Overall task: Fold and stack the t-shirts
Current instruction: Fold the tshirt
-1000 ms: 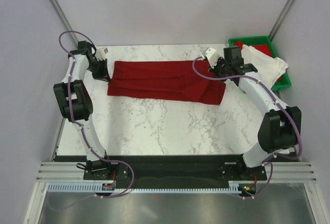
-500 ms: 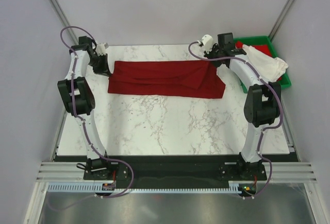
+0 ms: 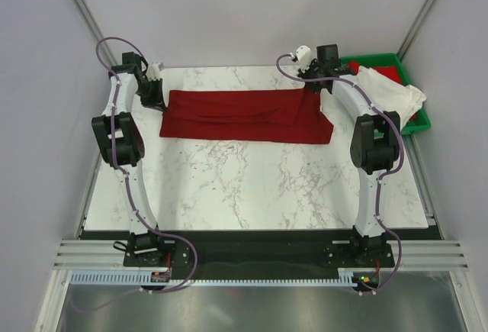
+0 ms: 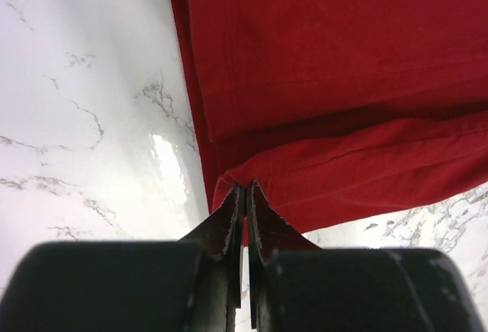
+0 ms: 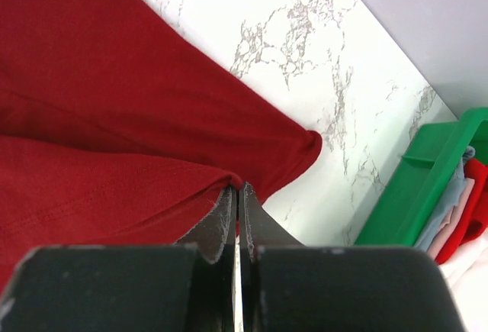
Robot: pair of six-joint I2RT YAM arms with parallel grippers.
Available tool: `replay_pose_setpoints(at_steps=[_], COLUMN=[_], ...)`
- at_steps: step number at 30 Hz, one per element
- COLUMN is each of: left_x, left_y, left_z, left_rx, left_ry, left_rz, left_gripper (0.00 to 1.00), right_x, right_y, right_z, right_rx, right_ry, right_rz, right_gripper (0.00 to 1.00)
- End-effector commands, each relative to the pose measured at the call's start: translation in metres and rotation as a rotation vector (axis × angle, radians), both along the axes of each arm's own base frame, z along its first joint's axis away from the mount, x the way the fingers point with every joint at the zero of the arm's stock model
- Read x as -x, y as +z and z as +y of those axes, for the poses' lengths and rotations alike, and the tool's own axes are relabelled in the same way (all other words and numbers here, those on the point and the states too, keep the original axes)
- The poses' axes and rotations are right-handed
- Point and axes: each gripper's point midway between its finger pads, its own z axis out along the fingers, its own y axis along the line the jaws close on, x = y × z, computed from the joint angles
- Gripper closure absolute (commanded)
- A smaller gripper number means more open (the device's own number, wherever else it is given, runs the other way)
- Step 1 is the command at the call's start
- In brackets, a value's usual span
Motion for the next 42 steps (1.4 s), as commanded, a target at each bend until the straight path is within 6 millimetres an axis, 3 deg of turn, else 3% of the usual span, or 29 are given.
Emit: replay_pose_setpoints(at_steps=[1, 4, 5, 7, 9, 10, 11, 13, 15, 17, 21, 23, 31, 42], left_x=[-0.017, -0.018, -0.015, -0.016, -0.015, -0.014, -0.011, -0.008, -0.001, 0.009, 0.019, 0.021, 0.029, 0.031], left_y=[0.02, 0.029, 0.028, 0.043, 0.052, 0.064, 0.066, 0.081, 0.072, 0.056, 0.017, 0.0, -0.03, -0.042], left_z=[0.009, 0.013, 0.017, 0.021, 0.021, 0.021, 0.02, 0.013, -0.002, -0.021, -0.031, -0.031, -0.026, -0.024], left_rx=[-0.04, -0.061, -0.077, -0.1, -0.107, -0.109, -0.107, -0.082, -0.056, -0.038, -0.029, -0.027, -0.054, -0.059], left_ry=[0.017, 0.026, 0.037, 0.057, 0.061, 0.064, 0.068, 0.072, 0.038, -0.042, -0.084, -0.075, -0.066, -0.056], left_rz=[-0.079, -0.094, -0.088, -0.118, -0.137, -0.159, -0.158, -0.19, -0.165, -0.133, -0.056, -0.015, 0.059, 0.087], left_gripper=[0.93, 0.87, 0.74, 0.61, 0.55, 0.53, 0.47, 0.46, 0.48, 0.52, 0.66, 0.71, 0.74, 0.74], right_x=[-0.021, -0.028, -0.029, -0.029, -0.018, -0.01, 0.002, 0.024, 0.058, 0.084, 0.104, 0.104, 0.104, 0.1], right_y=[0.028, 0.038, 0.041, 0.062, 0.062, 0.078, 0.066, 0.059, 0.032, 0.008, -0.019, -0.032, -0.06, -0.078], right_z=[0.001, -0.006, -0.012, -0.017, -0.016, -0.014, -0.01, 0.01, 0.04, 0.06, 0.085, 0.09, 0.083, 0.076], right_rx=[-0.033, -0.028, -0.015, -0.026, -0.042, -0.064, -0.074, -0.132, -0.181, -0.175, -0.153, -0.144, -0.082, -0.044], right_ry=[-0.034, -0.086, -0.123, -0.16, -0.164, -0.151, -0.134, -0.043, 0.102, 0.19, 0.277, 0.278, 0.283, 0.253], right_rz=[-0.097, -0.133, -0.148, -0.19, -0.173, -0.189, -0.151, -0.079, 0.074, 0.173, 0.274, 0.304, 0.35, 0.376], right_gripper=[1.0, 0.95, 0.74, 0.6, 0.52, 0.51, 0.5, 0.49, 0.49, 0.51, 0.54, 0.55, 0.55, 0.58])
